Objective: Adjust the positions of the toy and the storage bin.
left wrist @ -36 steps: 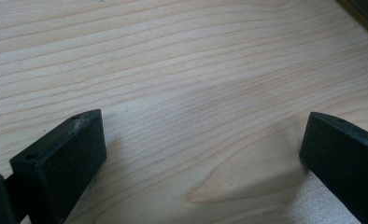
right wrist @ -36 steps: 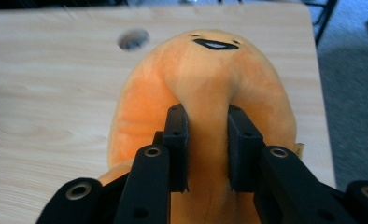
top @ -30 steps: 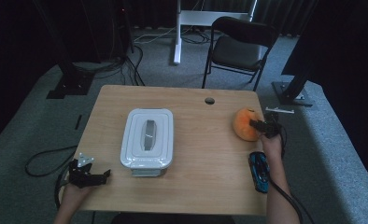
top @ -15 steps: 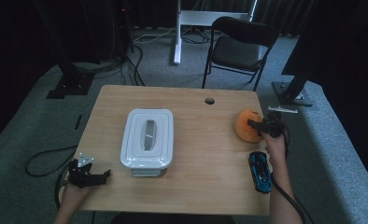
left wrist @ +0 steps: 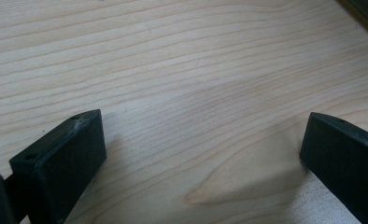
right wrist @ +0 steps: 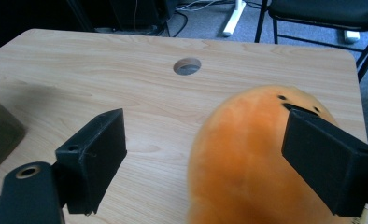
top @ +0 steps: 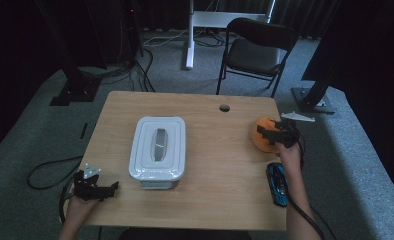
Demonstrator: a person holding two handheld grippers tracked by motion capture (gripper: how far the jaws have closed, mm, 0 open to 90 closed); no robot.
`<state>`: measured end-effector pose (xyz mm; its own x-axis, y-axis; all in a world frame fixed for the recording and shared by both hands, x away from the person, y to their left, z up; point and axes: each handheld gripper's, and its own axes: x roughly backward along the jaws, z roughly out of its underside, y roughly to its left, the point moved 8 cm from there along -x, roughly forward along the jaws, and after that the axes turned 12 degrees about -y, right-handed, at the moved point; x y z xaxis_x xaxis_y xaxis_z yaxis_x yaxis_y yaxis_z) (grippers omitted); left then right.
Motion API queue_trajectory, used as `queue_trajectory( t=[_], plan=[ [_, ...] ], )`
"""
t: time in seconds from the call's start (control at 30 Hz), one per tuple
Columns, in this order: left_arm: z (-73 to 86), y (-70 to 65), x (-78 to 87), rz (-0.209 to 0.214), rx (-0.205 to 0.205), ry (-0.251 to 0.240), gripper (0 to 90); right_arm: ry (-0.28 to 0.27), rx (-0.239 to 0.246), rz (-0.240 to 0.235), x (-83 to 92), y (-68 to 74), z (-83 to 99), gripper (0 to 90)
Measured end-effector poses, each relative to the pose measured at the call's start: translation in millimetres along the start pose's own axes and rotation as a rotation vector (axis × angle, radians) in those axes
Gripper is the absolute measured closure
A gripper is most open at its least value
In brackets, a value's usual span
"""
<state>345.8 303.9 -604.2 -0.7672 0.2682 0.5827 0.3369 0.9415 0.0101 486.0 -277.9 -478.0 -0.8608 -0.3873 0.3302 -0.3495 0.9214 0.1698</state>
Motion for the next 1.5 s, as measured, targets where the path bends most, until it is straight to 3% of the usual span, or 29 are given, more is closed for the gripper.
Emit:
queue_trajectory(
  t=[0.17, 0.3, 0.4, 0.5, 0.8, 0.97, 1.23, 1.5],
  plan=[
    [-4.9, -2.0, -2.7, 0.02, 0.022, 0.015, 0.7, 0.025, 0.031, -0.044, -3.4, 19.7, 4.4, 13.2],
    [-11.6, -1.0, -7.6, -0.004, -0.001, 0.013, 0.7, 0.007, 0.034, -0.074, -8.5, 37.7, 8.1, 13.2],
    [-15.4, -1.1, -9.8, 0.013, -0.001, 0.015, 0.8, 0.011, 0.055, -0.103, -15.5, 54.5, 13.5, 13.2],
    [-19.5, -0.2, -11.2, -0.01, -0.025, 0.017, 0.8, 0.029, 0.067, -0.144, -25.0, 72.6, 22.0, 13.2],
    [-37.1, -3.3, -21.4, 0.005, 0.022, -0.04, 0.7, 0.093, 0.059, -0.226, -51.5, 117.4, 57.9, 13.2],
    [-41.8, -4.1, -28.4, 0.002, 0.015, -0.034, 0.7, 0.133, 0.091, -0.243, -63.1, 137.1, 73.0, 13.2],
    [-49.3, -10.6, -38.4, 0.015, 0.0, -0.046, 0.8, 0.148, 0.062, -0.275, -75.1, 163.9, 94.5, 13.2],
    [-57.9, -16.9, -48.2, 0.021, -0.009, -0.076, 0.7, 0.135, 0.058, -0.273, -84.0, 182.5, 100.1, 13.2]
  ],
)
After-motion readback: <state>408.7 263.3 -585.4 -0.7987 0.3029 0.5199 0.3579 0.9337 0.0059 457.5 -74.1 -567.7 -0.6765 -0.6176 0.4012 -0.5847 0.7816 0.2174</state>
